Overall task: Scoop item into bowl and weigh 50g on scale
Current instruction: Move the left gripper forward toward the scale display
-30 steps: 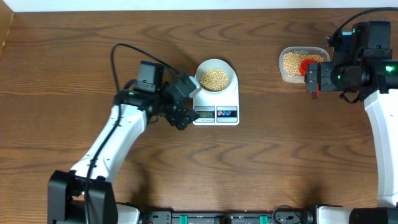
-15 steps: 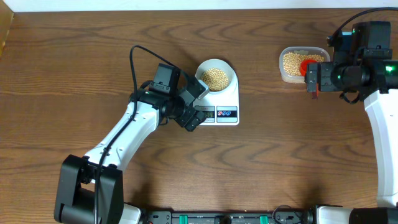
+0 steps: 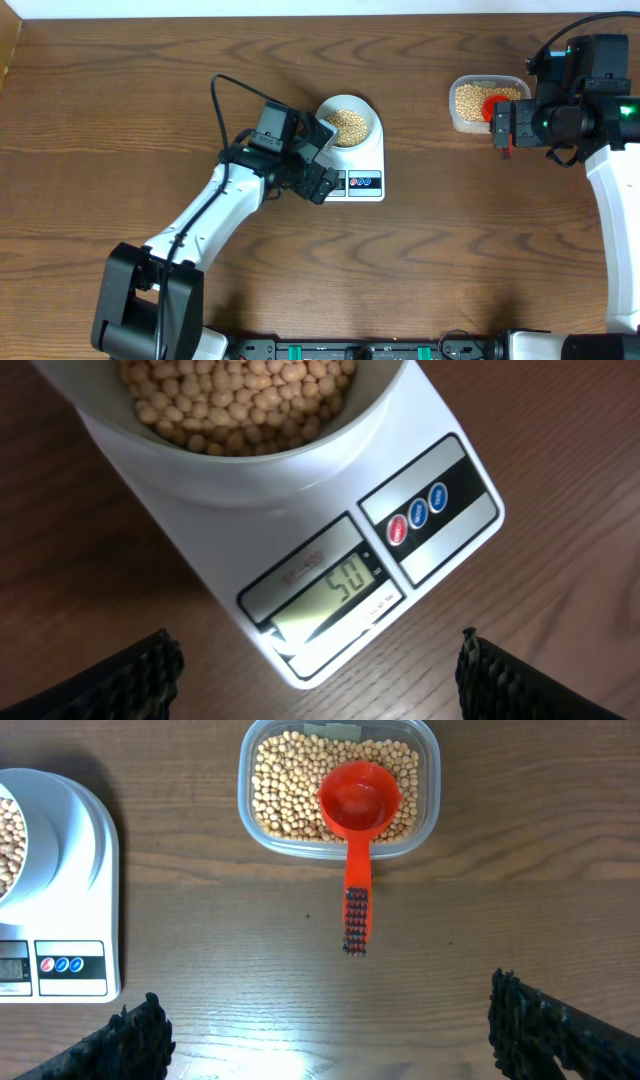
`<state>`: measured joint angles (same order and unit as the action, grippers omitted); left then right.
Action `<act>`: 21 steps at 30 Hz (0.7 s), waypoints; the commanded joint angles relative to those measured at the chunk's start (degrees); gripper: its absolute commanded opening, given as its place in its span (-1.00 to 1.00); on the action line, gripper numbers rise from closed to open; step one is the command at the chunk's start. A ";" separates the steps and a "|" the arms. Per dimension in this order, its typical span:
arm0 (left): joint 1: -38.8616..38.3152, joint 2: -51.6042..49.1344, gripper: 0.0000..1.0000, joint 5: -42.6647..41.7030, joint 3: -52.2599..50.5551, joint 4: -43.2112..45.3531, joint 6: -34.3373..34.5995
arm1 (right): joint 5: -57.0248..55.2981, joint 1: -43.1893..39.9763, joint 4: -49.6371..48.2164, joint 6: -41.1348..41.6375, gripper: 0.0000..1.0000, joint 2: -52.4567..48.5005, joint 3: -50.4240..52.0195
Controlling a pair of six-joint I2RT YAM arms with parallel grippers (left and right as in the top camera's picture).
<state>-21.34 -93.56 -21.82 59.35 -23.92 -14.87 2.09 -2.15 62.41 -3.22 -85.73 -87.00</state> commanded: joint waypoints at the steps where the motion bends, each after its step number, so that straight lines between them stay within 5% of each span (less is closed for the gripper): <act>1: -2.12 -0.66 0.79 3.67 -0.39 0.07 5.84 | -0.24 0.33 0.22 -0.72 0.99 0.98 -1.05; 13: -6.75 -0.66 0.80 12.31 -0.39 -0.20 20.46 | -0.24 0.33 0.22 -0.70 0.98 0.98 -1.05; 21: -6.78 -0.66 0.80 13.55 -0.39 -0.63 21.42 | -0.24 0.33 0.22 -0.72 0.99 0.98 -1.05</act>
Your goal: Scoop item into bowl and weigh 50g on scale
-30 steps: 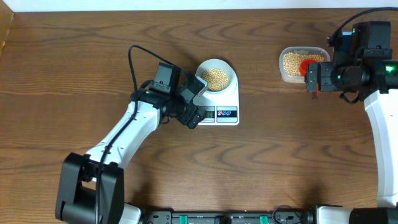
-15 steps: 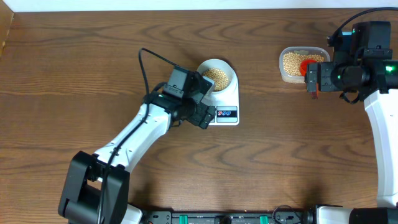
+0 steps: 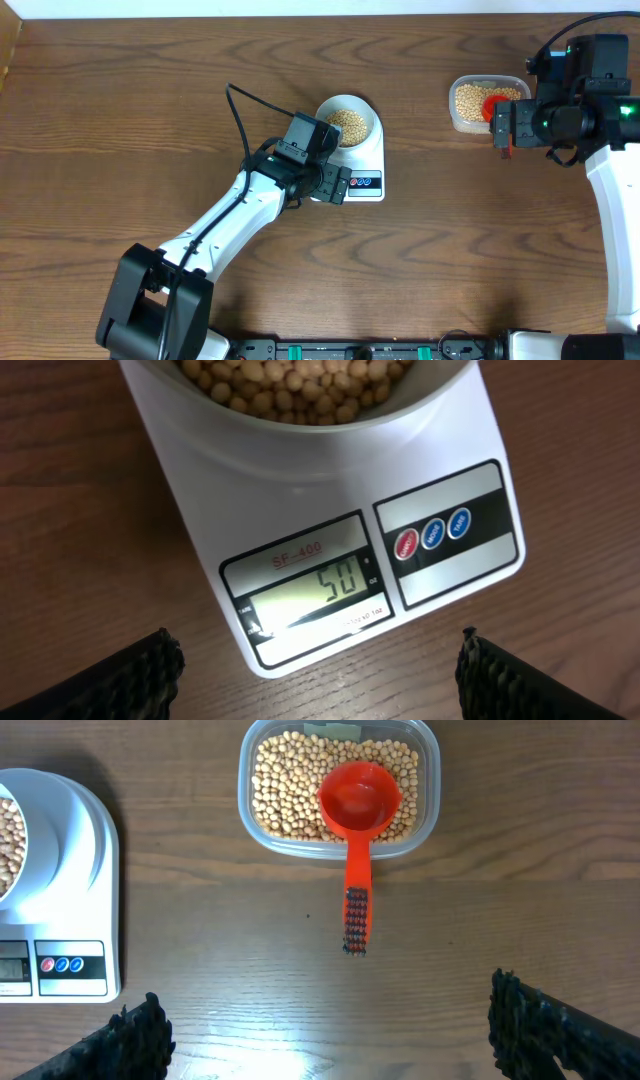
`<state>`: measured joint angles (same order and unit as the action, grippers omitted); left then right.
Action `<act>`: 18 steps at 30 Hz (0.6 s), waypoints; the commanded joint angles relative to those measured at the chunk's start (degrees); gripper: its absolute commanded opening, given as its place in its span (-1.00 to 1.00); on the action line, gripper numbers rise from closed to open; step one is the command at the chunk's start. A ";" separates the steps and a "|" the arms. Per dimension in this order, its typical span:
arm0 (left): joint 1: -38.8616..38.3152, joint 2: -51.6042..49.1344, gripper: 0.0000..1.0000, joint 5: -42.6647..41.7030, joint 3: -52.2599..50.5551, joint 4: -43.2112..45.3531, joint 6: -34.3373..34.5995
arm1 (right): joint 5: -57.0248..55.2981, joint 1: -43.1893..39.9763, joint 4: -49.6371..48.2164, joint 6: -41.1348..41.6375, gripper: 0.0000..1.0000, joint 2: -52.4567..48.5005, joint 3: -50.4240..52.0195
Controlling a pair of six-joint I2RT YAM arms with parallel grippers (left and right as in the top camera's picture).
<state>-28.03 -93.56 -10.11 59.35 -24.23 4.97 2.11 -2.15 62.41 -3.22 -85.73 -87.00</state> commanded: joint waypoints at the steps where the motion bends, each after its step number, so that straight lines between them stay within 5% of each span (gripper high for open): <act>1: -0.09 -0.66 0.79 1.81 -0.39 -0.35 1.55 | -0.26 0.33 0.22 -0.70 0.98 0.98 -1.05; 18: -0.07 -0.66 0.79 3.61 -0.39 1.31 0.90 | -0.26 0.33 0.22 -0.72 0.99 0.98 -1.05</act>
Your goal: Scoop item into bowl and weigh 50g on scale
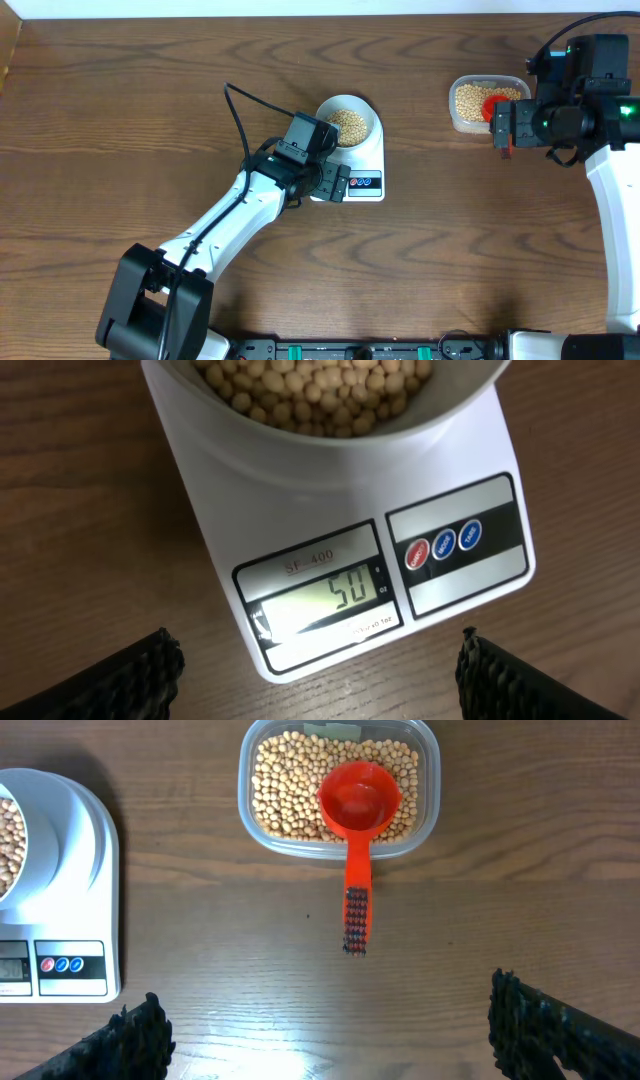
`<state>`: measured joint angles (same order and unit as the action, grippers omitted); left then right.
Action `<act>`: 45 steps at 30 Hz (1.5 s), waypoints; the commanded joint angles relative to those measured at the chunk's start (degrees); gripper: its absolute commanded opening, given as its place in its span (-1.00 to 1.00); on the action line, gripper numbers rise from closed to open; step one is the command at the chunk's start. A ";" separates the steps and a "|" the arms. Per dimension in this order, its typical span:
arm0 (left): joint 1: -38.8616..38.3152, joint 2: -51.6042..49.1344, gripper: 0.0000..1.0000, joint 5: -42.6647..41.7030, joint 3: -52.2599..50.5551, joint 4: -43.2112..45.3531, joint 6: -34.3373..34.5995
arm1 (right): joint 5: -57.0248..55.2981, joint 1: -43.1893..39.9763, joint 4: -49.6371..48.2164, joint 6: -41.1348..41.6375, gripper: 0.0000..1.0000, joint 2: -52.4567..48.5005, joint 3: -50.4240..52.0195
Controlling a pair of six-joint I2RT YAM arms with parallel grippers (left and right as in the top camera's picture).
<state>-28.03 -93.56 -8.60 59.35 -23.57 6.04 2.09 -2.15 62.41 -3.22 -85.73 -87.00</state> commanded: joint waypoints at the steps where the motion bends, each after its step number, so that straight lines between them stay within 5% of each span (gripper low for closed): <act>1: -0.07 -0.66 0.79 2.38 -0.39 1.33 -1.38 | -0.24 0.33 0.22 -0.72 0.99 0.98 -1.05; 21: -0.09 -0.63 0.80 2.16 -0.39 5.66 -4.22 | -0.24 0.33 0.22 -0.70 0.99 0.98 -1.05; 45: -3.34 3.04 0.80 1.38 -0.39 -5.14 1.77 | -0.24 0.33 0.20 -0.72 0.99 0.98 -1.05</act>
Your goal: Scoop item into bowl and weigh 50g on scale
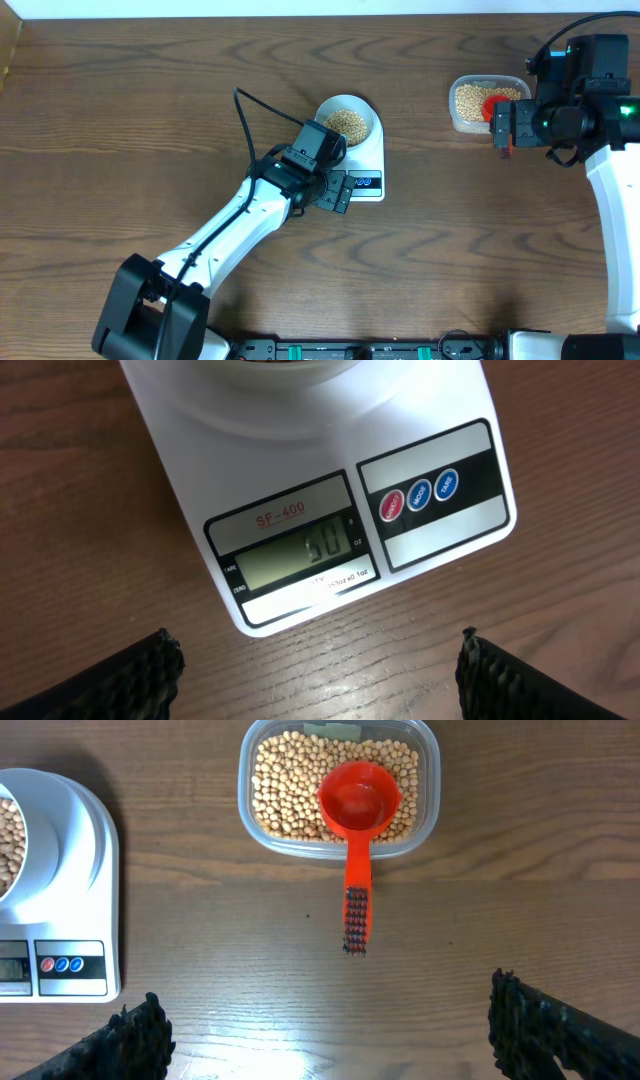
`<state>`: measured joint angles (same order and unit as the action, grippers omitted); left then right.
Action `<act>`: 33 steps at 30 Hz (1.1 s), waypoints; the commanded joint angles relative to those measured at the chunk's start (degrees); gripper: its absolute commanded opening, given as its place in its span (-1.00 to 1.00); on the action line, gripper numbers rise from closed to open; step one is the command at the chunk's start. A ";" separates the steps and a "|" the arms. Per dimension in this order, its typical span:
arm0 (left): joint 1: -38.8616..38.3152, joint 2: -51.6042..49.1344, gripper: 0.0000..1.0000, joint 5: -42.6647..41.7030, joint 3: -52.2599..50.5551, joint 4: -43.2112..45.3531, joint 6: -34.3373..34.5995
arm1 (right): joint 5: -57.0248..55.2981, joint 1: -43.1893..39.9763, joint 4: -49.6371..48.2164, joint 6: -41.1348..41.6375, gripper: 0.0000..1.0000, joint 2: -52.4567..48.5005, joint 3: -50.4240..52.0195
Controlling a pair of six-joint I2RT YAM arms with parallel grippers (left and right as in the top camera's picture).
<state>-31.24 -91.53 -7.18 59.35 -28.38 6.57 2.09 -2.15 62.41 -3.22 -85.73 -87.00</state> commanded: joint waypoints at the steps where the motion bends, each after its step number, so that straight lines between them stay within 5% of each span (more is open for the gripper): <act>1: -0.13 1.01 0.80 -0.04 -0.39 -0.28 1.25 | -0.24 0.33 0.22 -0.72 0.98 0.98 -1.05; 10: -0.13 3.65 0.79 2.10 -0.39 -0.81 0.94 | -0.24 0.33 0.20 -0.70 0.99 0.98 -1.05; 15: -0.02 9.09 0.79 5.44 -0.66 -1.38 -5.77 | -0.24 0.33 0.22 -0.70 0.99 0.98 -1.05; 20: 1.20 18.05 0.80 8.35 -3.30 -1.33 -10.91 | -0.24 0.33 0.22 -0.72 0.99 0.98 -1.05; 33: 11.43 47.95 0.79 8.07 -17.66 0.55 -10.78 | -0.24 0.33 0.22 -0.72 0.99 0.98 -1.05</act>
<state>-21.58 -49.34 0.32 44.69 -28.56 -3.29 2.09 -2.15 62.46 -3.25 -85.73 -87.05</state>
